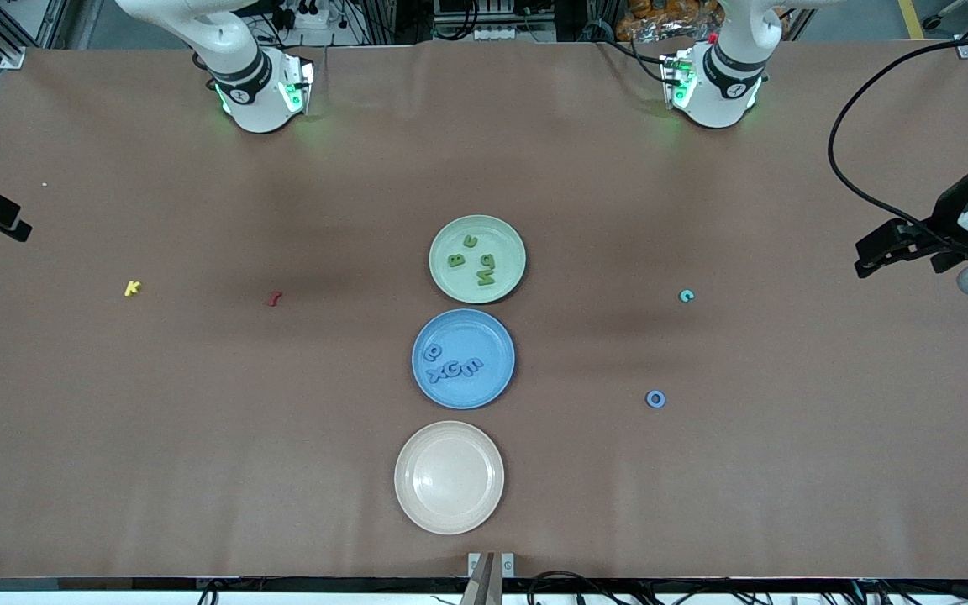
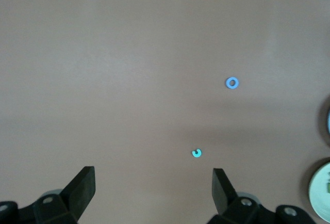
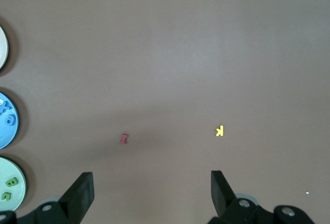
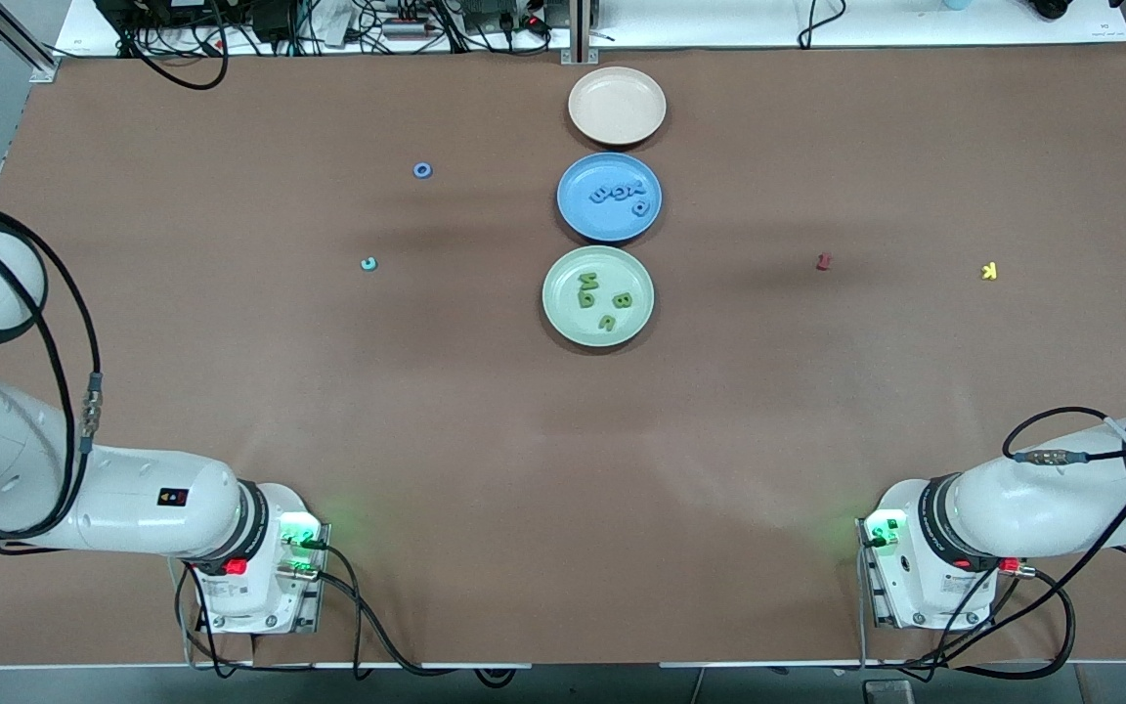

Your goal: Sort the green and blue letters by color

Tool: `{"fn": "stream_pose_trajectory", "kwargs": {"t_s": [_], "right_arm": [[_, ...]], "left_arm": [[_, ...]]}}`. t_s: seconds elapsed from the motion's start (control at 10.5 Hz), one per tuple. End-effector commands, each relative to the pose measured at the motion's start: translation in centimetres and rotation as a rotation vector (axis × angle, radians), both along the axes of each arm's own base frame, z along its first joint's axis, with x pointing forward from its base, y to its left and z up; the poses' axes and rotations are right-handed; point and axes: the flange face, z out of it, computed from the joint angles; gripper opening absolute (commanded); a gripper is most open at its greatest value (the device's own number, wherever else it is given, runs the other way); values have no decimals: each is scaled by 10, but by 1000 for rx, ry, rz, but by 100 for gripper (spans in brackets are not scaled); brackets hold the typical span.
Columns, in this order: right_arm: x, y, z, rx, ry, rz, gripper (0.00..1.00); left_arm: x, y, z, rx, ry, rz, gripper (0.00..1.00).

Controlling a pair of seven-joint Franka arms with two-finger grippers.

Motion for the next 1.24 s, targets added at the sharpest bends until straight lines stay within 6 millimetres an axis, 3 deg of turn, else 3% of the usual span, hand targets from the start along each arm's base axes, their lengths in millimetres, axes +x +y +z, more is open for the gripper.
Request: {"fn": "stream_pose_trajectory", "kwargs": {"t_s": [0.0,0.57,1.14], "right_arm": [[-7,7,2,-9,-8,11,100],[-4,7,-2,-13,1,11,100],[-3,24,-1,-17,0,46,100]], "left_arm": [[-14,-3,20,-35,-17,-23,100],[-19,-8,25,-29,-9,-121,100],[-19,-9,26,-32,-12,-92,100]]}}
